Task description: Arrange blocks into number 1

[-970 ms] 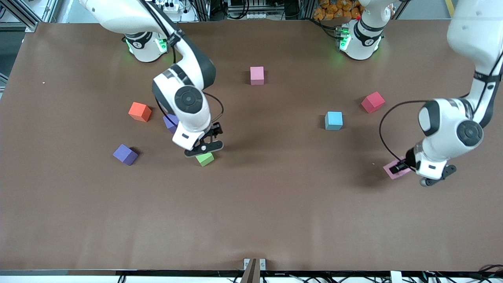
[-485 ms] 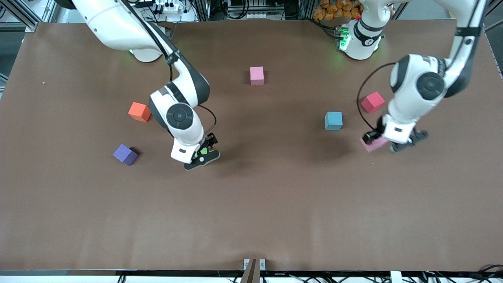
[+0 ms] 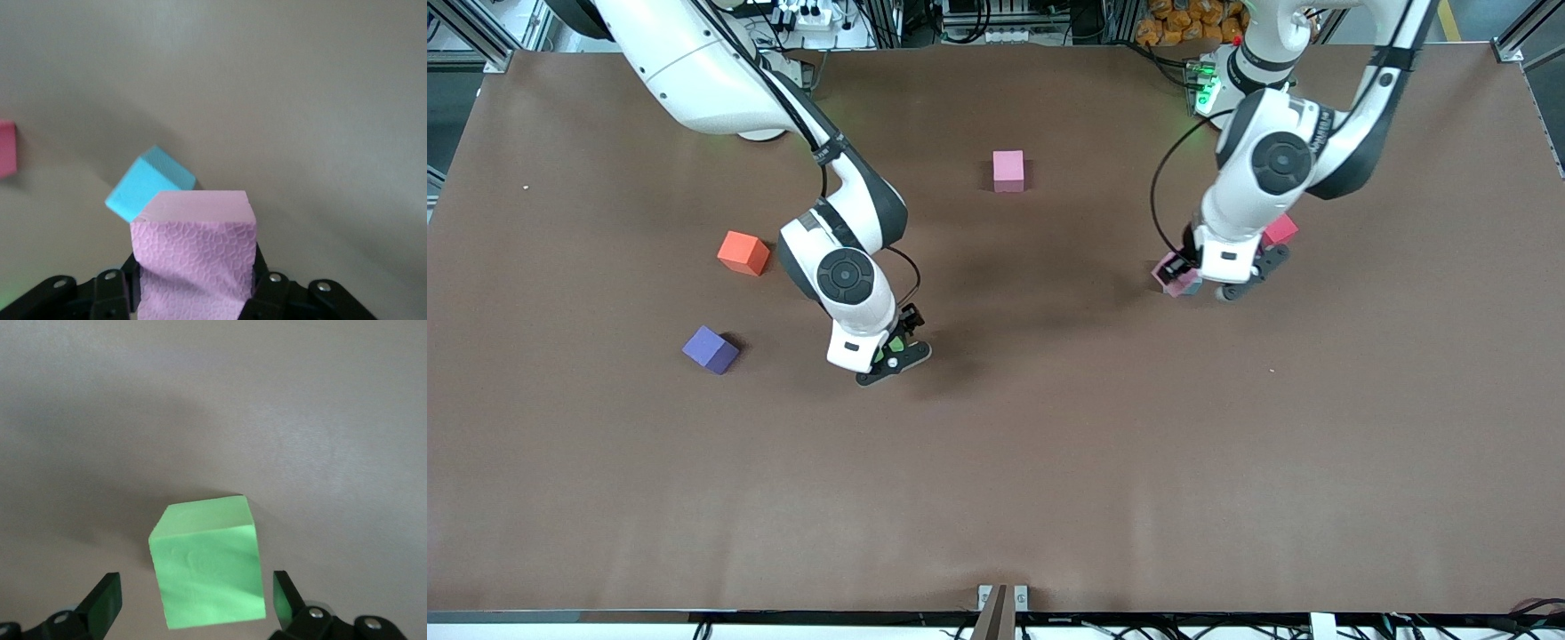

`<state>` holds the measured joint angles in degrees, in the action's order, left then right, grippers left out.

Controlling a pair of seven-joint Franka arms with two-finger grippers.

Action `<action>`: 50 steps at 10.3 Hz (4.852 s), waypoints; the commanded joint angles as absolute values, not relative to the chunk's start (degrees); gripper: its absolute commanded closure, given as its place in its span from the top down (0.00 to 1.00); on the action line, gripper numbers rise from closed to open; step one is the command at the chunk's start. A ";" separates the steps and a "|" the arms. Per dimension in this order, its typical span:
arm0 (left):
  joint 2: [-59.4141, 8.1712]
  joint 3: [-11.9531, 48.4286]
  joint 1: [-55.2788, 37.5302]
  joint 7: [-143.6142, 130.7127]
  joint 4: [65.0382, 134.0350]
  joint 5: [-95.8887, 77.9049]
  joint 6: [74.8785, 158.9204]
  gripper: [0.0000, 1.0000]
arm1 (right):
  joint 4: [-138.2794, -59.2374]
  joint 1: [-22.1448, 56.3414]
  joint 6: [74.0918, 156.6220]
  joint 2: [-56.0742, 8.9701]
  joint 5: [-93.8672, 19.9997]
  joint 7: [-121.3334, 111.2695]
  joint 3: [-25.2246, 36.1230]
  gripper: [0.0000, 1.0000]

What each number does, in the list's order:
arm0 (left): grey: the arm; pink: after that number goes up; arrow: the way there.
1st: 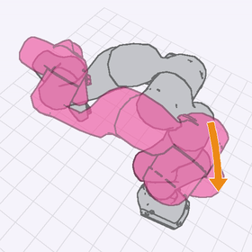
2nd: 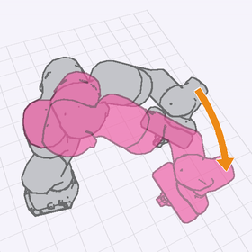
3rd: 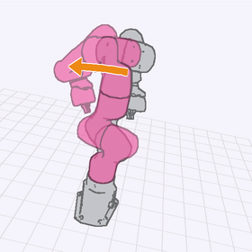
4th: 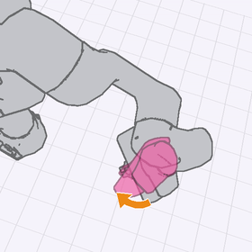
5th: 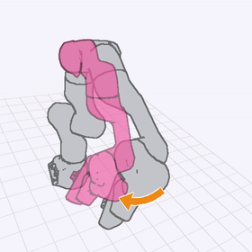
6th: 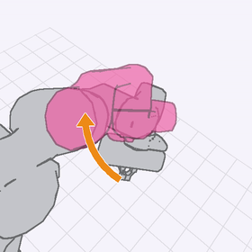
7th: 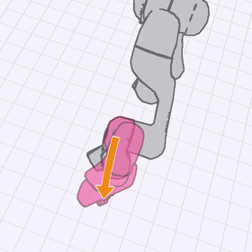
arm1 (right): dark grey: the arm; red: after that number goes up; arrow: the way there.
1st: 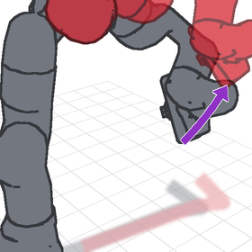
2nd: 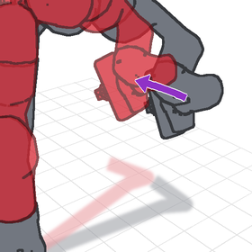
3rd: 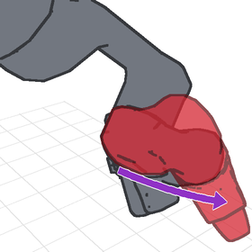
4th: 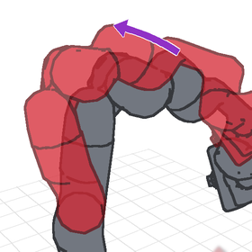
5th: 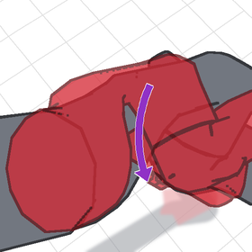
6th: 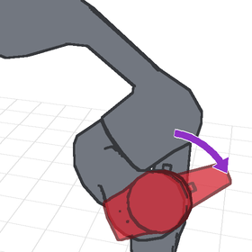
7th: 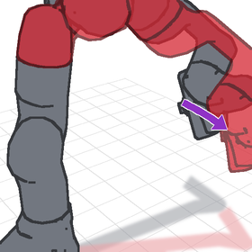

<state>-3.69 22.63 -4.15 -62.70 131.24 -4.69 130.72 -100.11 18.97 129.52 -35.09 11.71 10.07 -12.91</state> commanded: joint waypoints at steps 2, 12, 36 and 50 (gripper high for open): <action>-7.99 23.11 -12.28 -75.36 126.31 -9.14 130.08 0.44 | -100.55 18.63 132.09 -36.03 15.02 9.49 -12.92 1.00; -14.68 23.20 -31.80 -70.78 120.85 -8.27 130.25 0.44 | -99.76 16.00 126.05 -32.88 15.82 6.42 -12.04 0.00; -28.48 23.47 -38.06 -65.30 116.28 -0.17 136.58 0.44 | -97.21 15.03 117.69 -31.64 10.20 9.32 -11.87 0.00; -28.92 23.47 -38.14 -69.68 116.89 -2.99 137.20 1.00 | -94.93 16.60 117.77 -32.34 10.02 19.91 -12.39 0.00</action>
